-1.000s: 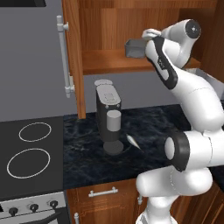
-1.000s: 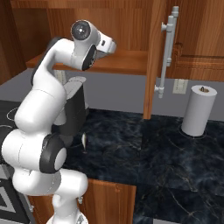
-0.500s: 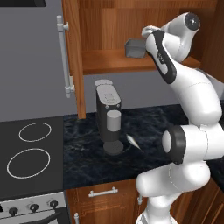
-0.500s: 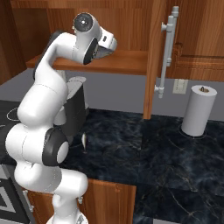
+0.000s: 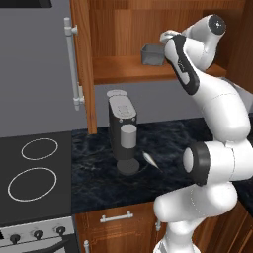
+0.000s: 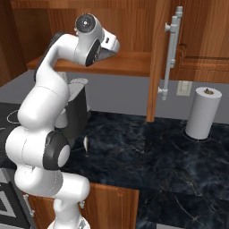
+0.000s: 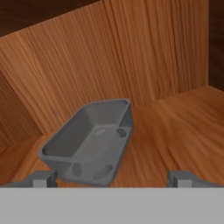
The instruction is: Retrieve the tupperware from the cabinet, then place the raw meat into the tupperware to avoid contamination.
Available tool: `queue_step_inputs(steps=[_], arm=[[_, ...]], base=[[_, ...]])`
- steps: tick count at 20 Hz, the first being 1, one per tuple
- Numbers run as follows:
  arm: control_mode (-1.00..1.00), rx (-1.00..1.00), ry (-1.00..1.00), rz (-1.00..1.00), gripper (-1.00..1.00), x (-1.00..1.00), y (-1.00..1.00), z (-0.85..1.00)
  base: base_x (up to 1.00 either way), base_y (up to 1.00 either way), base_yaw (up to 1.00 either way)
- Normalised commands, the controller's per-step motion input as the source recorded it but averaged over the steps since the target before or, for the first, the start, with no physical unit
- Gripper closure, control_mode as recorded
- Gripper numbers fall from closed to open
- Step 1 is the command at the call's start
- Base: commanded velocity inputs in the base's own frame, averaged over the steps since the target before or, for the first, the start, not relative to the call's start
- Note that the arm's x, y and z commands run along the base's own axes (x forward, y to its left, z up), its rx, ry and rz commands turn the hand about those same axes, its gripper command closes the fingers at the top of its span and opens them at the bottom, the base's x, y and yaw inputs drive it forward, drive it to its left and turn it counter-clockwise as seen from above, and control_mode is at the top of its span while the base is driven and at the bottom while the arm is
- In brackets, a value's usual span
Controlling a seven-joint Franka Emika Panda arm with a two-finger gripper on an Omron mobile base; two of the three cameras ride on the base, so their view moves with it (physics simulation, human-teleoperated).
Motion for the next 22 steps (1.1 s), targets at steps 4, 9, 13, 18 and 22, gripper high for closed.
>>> queue_step_inputs(steps=[4,9,13,18,22], arm=[[-1.00,-0.02,0.00,0.00,-1.00,0.10,0.00,-0.16],[-1.00,-0.01,0.00,0.00,-1.00,0.16,0.00,-0.13],[-1.00,0.00,0.00,0.00,-1.00,0.31,0.00,-0.01],[-1.00,0.02,0.02,0.00,-1.00,0.41,-0.02,0.03],[-1.00,0.01,0.05,0.00,-1.00,0.42,-0.04,0.05]], base=[[0.00,0.00,0.00],[0.00,0.00,0.00],[0.00,0.00,0.00],[0.00,0.00,0.00],[0.00,0.00,0.00]])
